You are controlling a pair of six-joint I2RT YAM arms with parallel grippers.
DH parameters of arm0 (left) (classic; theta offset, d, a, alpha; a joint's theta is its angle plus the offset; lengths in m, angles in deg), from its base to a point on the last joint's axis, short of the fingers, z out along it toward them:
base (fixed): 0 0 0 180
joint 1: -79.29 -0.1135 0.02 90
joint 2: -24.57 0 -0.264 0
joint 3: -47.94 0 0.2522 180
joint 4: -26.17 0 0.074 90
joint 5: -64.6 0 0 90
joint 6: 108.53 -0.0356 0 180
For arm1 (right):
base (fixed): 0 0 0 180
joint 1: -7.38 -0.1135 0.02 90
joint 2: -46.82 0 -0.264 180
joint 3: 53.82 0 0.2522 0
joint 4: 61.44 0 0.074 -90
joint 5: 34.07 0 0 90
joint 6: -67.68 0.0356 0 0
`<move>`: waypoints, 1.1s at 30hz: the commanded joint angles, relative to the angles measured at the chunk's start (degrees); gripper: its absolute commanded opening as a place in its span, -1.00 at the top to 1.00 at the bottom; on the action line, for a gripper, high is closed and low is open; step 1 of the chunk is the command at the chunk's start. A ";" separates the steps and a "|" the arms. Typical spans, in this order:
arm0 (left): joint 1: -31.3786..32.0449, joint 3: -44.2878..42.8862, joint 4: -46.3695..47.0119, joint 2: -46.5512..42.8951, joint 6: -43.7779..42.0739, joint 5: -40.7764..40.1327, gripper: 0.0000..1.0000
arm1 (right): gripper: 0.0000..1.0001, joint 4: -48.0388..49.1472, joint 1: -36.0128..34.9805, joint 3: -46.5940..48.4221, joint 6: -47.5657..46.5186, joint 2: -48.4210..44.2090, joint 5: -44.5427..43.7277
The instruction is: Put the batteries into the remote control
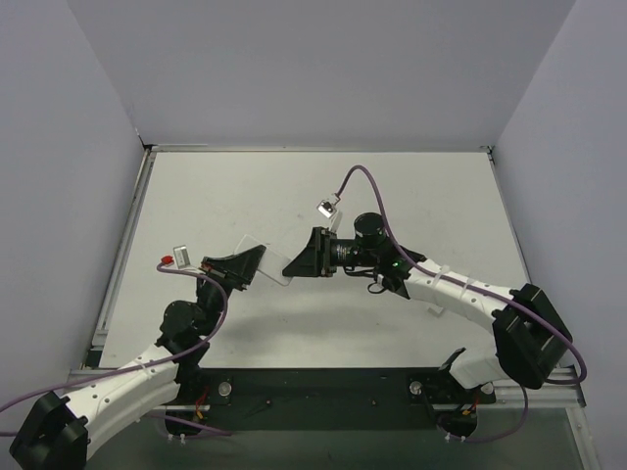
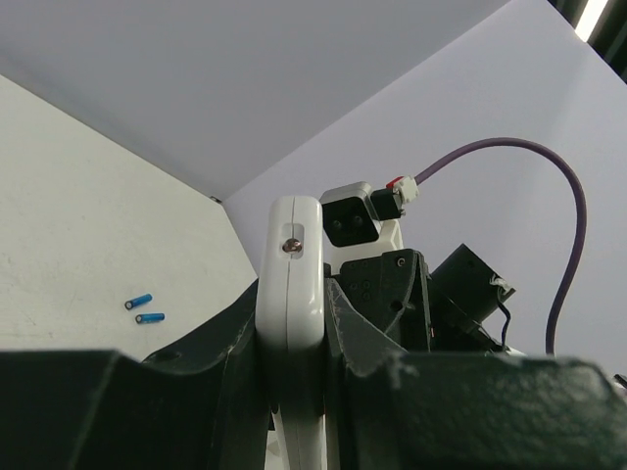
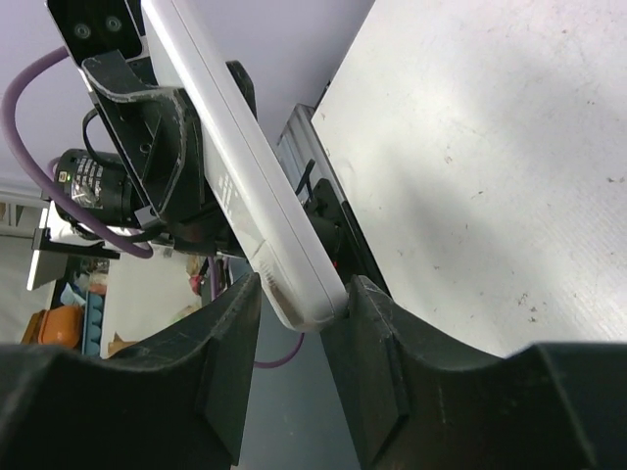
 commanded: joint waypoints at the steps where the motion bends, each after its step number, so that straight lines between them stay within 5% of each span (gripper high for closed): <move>1: -0.06 -0.72 2.67 0.87 -1.07 -1.27 1.00 | 0.26 3.35 0.20 3.09 0.85 1.83 -1.05; 4: -0.06 -0.72 3.46 1.75 -0.89 -1.36 1.00 | 0.26 4.93 0.20 3.44 1.90 3.32 -0.53; 14: -0.07 1.30 10.65 4.03 1.48 -5.13 1.00 | 0.77 -1.40 0.81 0.10 -2.22 4.65 -1.93; 22: -0.24 2.18 16.03 8.25 2.36 -7.42 1.00 | 0.79 -0.78 3.18 -3.50 -1.70 4.65 -0.61; 33: -0.15 2.09 12.16 14.04 -3.97 -6.02 1.00 | 0.90 -1.23 5.21 -3.50 -2.14 5.52 0.44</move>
